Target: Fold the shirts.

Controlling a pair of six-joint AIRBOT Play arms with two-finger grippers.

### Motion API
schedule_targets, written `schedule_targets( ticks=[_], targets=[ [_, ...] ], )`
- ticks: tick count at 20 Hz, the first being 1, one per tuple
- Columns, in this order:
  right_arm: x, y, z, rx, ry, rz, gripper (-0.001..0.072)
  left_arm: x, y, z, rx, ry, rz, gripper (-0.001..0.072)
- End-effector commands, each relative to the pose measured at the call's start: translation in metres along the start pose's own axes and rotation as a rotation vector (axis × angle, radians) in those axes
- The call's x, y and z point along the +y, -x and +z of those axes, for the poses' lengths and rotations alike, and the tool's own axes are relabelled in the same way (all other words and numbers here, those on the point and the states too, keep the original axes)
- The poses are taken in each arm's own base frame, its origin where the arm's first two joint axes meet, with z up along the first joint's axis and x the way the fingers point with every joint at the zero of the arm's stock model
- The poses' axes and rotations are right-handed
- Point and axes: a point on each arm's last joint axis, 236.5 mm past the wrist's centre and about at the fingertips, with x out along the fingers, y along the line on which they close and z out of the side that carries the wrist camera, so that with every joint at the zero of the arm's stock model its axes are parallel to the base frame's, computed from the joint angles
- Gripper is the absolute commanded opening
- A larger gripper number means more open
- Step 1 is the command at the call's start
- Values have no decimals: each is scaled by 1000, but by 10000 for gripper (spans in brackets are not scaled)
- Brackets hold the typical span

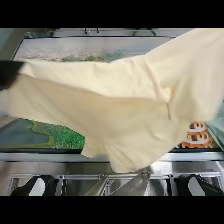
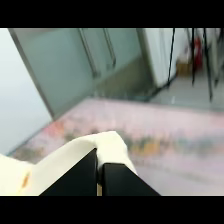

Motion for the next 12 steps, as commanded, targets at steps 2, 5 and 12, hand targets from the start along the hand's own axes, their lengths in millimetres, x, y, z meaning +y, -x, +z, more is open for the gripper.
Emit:
schedule_targets(
  ticks=[2,5,12],
  targets=[
    [-135,-101,-164,313,-270,-158,14,160,-73,-104,291,264,246,438],
    [-224,-134,-238,376,-403,-286,68,222,-94,-114,368,387,250,710],
    [-222,-83,-224,520,-609,-168,340,244,-57,-38,411,362,156,708]
  ],
)
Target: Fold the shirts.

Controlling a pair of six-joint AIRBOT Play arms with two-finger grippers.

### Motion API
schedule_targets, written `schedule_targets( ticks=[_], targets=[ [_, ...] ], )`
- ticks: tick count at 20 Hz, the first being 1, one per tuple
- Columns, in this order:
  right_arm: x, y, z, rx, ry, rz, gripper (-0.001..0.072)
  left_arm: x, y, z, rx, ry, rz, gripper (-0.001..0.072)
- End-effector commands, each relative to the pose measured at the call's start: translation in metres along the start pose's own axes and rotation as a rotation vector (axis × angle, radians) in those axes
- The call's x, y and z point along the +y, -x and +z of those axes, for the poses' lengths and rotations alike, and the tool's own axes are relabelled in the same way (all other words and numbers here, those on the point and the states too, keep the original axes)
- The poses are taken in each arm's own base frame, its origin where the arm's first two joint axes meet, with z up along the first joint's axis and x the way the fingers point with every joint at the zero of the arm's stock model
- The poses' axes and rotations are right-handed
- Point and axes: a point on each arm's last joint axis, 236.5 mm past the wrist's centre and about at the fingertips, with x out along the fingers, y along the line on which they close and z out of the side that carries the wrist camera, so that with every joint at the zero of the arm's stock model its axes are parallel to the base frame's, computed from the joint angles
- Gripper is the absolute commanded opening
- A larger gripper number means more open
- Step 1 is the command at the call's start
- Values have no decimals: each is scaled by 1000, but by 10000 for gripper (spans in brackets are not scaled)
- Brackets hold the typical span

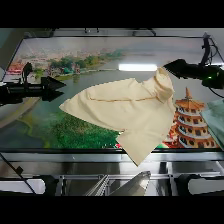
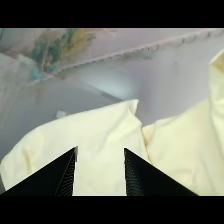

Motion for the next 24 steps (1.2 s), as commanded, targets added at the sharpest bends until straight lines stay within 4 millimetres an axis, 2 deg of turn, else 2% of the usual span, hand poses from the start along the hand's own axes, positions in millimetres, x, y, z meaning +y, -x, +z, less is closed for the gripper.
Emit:
schedule_targets(
  ticks=[1,2,3,4,5,8,10,13,16,19,22,24],
  targets=[
    [-12,35,-35,171,-78,-26,339,22,34,16,19,-27,89,708],
    [-13,44,-53,222,-95,-40,338,37,42,16,27,-5,169,687],
    [-12,51,-72,264,-116,-46,337,54,48,13,46,13,249,605],
    [-10,56,-89,279,-143,-49,333,72,53,8,70,16,327,571],
    [-8,59,-105,284,-165,-49,285,87,57,2,88,19,388,572],
    [8,67,-141,306,-176,-36,279,105,53,-1,122,45,399,570],
    [16,73,-156,311,-184,-36,279,117,41,-7,174,75,381,570],
    [26,80,-165,297,-185,-43,279,132,21,-12,234,105,364,560],
    [39,88,-163,270,-166,-48,279,139,-3,-16,293,112,351,561],
    [52,96,-156,238,-139,-52,280,139,-21,-27,376,134,327,561],
    [45,105,-163,258,-191,-105,290,130,-31,-37,464,146,294,559],
    [27,117,-171,284,-264,-172,291,120,-34,-38,496,97,273,321]
  ],
)
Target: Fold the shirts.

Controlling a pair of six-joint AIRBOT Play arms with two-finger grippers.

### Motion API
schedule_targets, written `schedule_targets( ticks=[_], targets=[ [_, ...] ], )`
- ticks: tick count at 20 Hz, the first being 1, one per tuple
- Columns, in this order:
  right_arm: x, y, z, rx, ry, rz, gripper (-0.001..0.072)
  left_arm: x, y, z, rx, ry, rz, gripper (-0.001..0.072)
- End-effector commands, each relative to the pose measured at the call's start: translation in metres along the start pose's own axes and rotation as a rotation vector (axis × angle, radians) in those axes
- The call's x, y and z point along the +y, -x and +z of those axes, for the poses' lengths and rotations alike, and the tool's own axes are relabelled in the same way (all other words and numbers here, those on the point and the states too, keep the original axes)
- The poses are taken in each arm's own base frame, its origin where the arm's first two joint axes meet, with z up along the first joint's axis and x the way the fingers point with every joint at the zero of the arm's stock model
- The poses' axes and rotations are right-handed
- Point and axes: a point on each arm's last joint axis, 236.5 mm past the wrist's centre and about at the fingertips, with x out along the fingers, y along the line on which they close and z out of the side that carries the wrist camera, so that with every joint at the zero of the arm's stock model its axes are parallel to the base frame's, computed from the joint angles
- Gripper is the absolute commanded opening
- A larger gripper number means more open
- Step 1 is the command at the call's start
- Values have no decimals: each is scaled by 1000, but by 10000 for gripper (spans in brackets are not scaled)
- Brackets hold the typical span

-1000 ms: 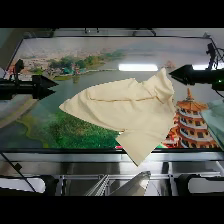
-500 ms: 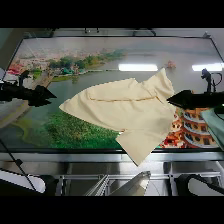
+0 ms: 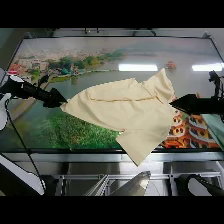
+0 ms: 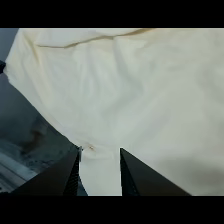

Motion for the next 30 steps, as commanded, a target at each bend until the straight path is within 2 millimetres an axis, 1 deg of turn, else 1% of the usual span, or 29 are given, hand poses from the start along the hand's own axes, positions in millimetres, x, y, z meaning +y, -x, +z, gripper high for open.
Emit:
schedule_targets(
  ticks=[1,2,3,4,6,7,9,10,12,15,16,17,18,20,21,22,23,25,27,28,29,30],
  targets=[
    [-29,14,-13,25,-125,-94,292,-19,-5,-7,74,-79,-24,227],
    [-41,18,-16,21,-166,-120,310,-24,-4,-7,86,-101,-26,118],
    [-59,22,-20,13,-219,-162,457,-29,-3,-8,96,-127,-28,30],
    [-77,25,-23,-3,-262,-202,526,-32,-1,-8,100,-140,-28,30],
    [-107,21,-28,-50,-330,-250,524,-37,5,-6,97,-157,-28,30],
    [-120,14,-34,-51,-354,-262,523,-38,8,-4,91,-159,-25,29],
    [-130,-5,-41,-18,-376,-229,522,-41,14,-3,89,-159,-24,30],
    [-134,-13,-42,-6,-380,-204,522,-42,16,-2,85,-163,-22,30],
    [-146,-27,-33,-31,-395,-167,516,-42,16,-2,85,-164,-21,30],
    [-169,-40,-16,-77,-407,-165,512,-42,16,-2,88,-164,-21,30],
    [-174,-44,-15,-64,-422,-161,479,-42,16,-2,88,-164,-21,29],
    [-175,-49,-17,-38,-440,-139,474,-42,16,-2,88,-164,-21,30],
    [-172,-54,-25,3,-459,-108,474,-42,16,-2,88,-164,-22,30],
    [-162,-67,-41,84,-466,-59,474,-42,16,-2,88,-164,-22,30],
    [-158,-72,-46,110,-458,-49,460,-42,16,-2,87,-165,-22,30],
    [-153,-78,-47,123,-444,-41,429,-42,16,-2,87,-164,-22,30],
    [-146,-81,-45,122,-432,-25,430,-42,16,-2,88,-165,-22,30],
    [-128,-81,-46,154,-404,37,429,-43,16,-4,94,-165,-24,29],
    [-107,-76,-58,226,-400,118,429,-42,18,-6,100,-162,-29,30],
    [-100,-74,-64,253,-398,142,429,-41,19,-6,100,-159,-30,30],
    [-98,-74,-68,268,-401,148,427,-40,20,-6,97,-155,-31,30],
    [-99,-74,-73,279,-413,143,410,-40,21,-7,100,-155,-32,29]
  ],
)
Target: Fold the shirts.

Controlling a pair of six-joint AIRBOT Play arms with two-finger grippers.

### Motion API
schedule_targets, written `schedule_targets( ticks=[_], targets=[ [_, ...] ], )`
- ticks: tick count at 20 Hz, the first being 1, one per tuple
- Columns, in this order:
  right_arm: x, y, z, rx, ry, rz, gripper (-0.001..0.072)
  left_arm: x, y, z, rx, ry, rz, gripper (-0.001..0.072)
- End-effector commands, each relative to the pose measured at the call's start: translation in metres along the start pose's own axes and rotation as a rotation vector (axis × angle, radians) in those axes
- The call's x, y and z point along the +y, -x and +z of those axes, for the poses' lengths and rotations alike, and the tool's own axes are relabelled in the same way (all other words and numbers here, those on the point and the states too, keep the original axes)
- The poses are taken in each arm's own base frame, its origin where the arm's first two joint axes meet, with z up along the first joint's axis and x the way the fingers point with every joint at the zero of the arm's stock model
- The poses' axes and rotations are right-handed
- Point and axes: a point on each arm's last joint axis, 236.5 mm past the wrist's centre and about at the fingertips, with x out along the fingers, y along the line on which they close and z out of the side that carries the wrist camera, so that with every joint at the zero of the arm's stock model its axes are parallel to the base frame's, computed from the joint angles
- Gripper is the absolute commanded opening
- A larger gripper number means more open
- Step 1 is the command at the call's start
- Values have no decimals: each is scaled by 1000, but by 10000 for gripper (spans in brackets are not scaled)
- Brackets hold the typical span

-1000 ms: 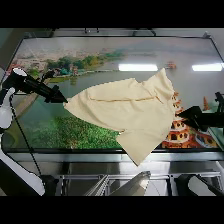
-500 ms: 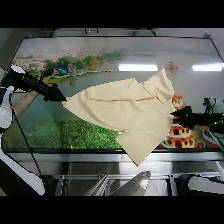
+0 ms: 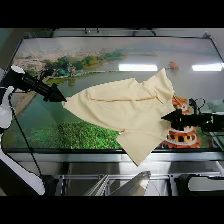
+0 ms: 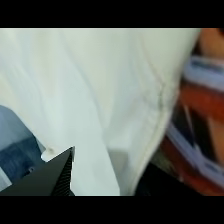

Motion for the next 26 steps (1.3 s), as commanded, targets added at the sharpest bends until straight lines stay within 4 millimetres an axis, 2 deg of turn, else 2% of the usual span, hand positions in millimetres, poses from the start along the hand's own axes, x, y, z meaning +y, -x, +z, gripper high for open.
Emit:
schedule_targets(
  ticks=[1,3,7,11,12,13,14,16,17,18,19,20,21,22,23,24,25,26],
  targets=[
    [11,-3,-24,85,-9,57,366,1,3,-4,9,6,-8,30],
    [2,-4,-37,119,-22,30,363,0,3,-7,20,7,-14,29],
    [-1,-8,-59,125,-30,24,360,-1,3,-7,21,6,-14,29],
    [9,-3,-71,122,-5,31,357,0,3,-7,20,6,-13,30],
    [13,0,-70,111,13,30,335,0,3,-7,20,6,-13,30],
    [17,3,-68,93,36,25,214,0,3,-7,20,6,-13,29],
    [21,6,-67,78,58,21,165,0,3,-6,17,5,-12,29],
    [32,12,-68,62,99,24,14,-4,3,-2,-2,-15,-29,28],
    [39,16,-71,57,121,29,14,-17,6,3,-27,-38,-82,27],
    [48,21,-72,46,144,35,14,-39,14,8,-77,-85,-166,22],
    [62,29,-70,20,189,51,14,-66,26,12,-143,-145,-262,21],
    [86,39,-65,-22,247,84,14,-100,47,12,-227,-216,-383,21],
    [122,58,-55,-93,328,144,14,-133,72,6,-299,-274,-503,21],
    [169,86,-46,-189,440,230,14,-171,105,-9,-373,-350,-648,22],
    [221,123,-40,-309,558,330,14,-202,139,-23,-454,-416,-771,22],
    [276,170,-41,-459,690,441,14,-231,177,-37,-569,-465,-873,22],
    [332,224,-52,-626,836,557,14,-256,215,-57,-679,-531,-959,23],
    [370,270,-64,-774,937,616,14,-277,247,-78,-773,-594,-1034,23]
  ],
)
